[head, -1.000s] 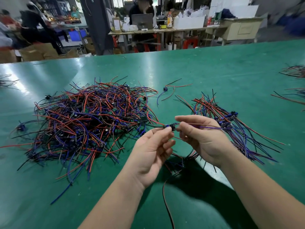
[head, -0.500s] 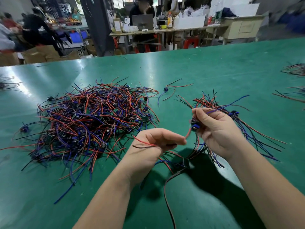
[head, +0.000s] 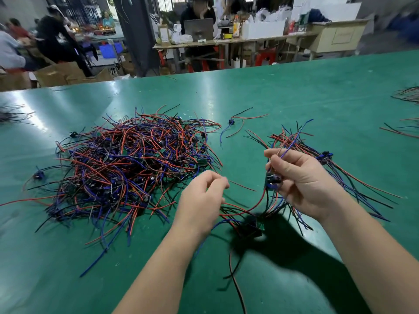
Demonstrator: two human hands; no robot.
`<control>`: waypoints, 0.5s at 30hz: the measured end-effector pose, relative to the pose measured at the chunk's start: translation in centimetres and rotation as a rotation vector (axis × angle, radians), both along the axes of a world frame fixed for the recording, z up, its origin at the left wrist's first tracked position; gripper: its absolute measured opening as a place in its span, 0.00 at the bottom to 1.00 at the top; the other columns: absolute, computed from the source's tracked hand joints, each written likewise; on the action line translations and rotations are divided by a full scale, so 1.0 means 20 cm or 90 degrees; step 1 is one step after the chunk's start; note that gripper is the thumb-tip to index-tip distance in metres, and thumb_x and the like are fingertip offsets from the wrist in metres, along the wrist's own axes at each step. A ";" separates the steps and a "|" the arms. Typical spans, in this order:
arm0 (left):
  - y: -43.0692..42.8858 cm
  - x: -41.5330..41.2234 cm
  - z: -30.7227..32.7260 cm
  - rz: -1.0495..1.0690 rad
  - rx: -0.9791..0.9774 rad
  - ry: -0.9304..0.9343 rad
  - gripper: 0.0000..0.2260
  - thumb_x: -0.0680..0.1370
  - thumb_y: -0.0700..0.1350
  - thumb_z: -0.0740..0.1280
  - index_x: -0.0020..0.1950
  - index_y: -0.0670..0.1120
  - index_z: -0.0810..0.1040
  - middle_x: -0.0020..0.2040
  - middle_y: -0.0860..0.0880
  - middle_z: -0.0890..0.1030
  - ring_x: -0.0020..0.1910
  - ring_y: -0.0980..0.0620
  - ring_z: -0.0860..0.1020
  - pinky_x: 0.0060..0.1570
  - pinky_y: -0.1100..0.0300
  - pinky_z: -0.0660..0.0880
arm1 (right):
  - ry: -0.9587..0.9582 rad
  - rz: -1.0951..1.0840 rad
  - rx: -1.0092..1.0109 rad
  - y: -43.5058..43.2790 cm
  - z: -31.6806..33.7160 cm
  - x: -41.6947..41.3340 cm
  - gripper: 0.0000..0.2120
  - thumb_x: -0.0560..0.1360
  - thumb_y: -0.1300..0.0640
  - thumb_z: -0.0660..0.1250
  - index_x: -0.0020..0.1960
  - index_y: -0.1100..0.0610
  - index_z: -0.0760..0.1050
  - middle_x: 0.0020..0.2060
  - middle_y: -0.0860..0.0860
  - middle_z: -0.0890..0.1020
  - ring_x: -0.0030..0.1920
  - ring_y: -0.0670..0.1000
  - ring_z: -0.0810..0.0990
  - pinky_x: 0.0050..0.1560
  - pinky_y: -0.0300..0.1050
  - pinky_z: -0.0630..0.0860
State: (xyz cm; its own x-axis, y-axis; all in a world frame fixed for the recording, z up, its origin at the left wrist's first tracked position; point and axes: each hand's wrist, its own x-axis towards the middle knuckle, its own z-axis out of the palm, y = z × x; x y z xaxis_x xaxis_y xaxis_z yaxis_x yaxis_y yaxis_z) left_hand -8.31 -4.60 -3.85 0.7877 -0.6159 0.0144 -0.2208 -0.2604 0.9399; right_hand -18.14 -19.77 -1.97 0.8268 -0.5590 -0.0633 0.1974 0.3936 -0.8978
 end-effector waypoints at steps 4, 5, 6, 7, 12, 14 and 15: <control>0.04 -0.03 0.00 0.037 0.201 -0.466 0.26 0.72 0.70 0.47 0.37 0.54 0.75 0.36 0.56 0.78 0.44 0.54 0.75 0.66 0.46 0.60 | 0.028 0.003 -0.078 0.02 -0.03 0.03 0.10 0.59 0.61 0.72 0.41 0.57 0.84 0.29 0.52 0.81 0.25 0.43 0.74 0.25 0.31 0.70; 0.04 -0.05 0.00 0.048 0.234 -0.510 0.29 0.71 0.72 0.46 0.40 0.54 0.78 0.39 0.57 0.79 0.47 0.55 0.76 0.70 0.46 0.52 | 0.028 -0.005 -0.086 0.03 -0.04 0.04 0.14 0.58 0.61 0.72 0.43 0.58 0.83 0.28 0.52 0.79 0.25 0.44 0.73 0.25 0.31 0.69; 0.03 -0.06 0.01 0.050 0.243 -0.526 0.31 0.69 0.74 0.47 0.42 0.53 0.80 0.40 0.58 0.81 0.49 0.55 0.76 0.72 0.46 0.46 | 0.027 -0.011 -0.092 0.04 -0.05 0.04 0.17 0.57 0.62 0.73 0.46 0.58 0.82 0.27 0.51 0.77 0.26 0.46 0.72 0.25 0.32 0.67; 0.03 -0.07 0.02 0.049 0.246 -0.540 0.32 0.68 0.75 0.49 0.43 0.53 0.81 0.40 0.57 0.81 0.50 0.55 0.77 0.72 0.47 0.43 | 0.029 -0.015 -0.099 0.05 -0.05 0.05 0.20 0.56 0.62 0.74 0.48 0.59 0.80 0.27 0.51 0.76 0.27 0.47 0.71 0.25 0.33 0.66; 0.01 -0.07 -0.02 0.031 0.186 -0.610 0.16 0.69 0.61 0.66 0.41 0.49 0.83 0.33 0.52 0.82 0.38 0.49 0.81 0.61 0.52 0.63 | 0.054 0.000 -0.117 0.10 -0.07 0.07 0.23 0.54 0.58 0.77 0.48 0.59 0.78 0.31 0.54 0.82 0.23 0.44 0.71 0.25 0.33 0.66; 0.02 -0.05 -0.02 0.023 0.160 -0.577 0.13 0.69 0.57 0.68 0.43 0.48 0.83 0.35 0.51 0.83 0.38 0.46 0.81 0.50 0.52 0.72 | 0.049 0.010 -0.101 0.11 -0.07 0.07 0.18 0.54 0.57 0.76 0.42 0.58 0.78 0.32 0.54 0.83 0.23 0.44 0.71 0.26 0.32 0.67; 0.03 -0.04 -0.01 0.015 0.150 -0.552 0.13 0.69 0.56 0.69 0.44 0.48 0.83 0.38 0.50 0.83 0.39 0.46 0.81 0.46 0.51 0.74 | 0.044 0.019 -0.085 0.11 -0.07 0.07 0.16 0.54 0.57 0.76 0.40 0.58 0.78 0.33 0.55 0.84 0.24 0.44 0.71 0.27 0.32 0.67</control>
State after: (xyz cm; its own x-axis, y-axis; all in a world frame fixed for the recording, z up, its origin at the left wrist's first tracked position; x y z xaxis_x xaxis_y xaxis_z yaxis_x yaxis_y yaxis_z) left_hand -9.15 -4.09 -4.09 0.5709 -0.6621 0.4856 -0.8205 -0.4386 0.3666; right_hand -16.75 -17.55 -3.35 0.8392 -0.5417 -0.0472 0.1240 0.2751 -0.9534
